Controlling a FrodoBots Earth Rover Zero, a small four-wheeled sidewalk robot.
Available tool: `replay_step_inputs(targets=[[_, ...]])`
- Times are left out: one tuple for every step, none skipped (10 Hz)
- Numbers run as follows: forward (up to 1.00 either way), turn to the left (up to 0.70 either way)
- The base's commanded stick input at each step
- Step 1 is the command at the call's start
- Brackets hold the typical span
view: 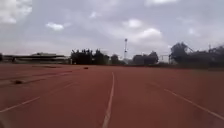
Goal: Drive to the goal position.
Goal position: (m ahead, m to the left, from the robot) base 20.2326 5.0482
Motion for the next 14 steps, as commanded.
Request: replay_step_inputs(targets=[[0.45,0.00],[0.45,0.00],[0.45,0.00],[0.45,0.00],[0.45,0.00],[0.45,0.00],[0.45,0.00],[0.45,0.00],[0.45,0.00],[0.45,0.00],[0.45,0.00],[0.45,0.00],[0.45,0.00],[0.45,0.00]])
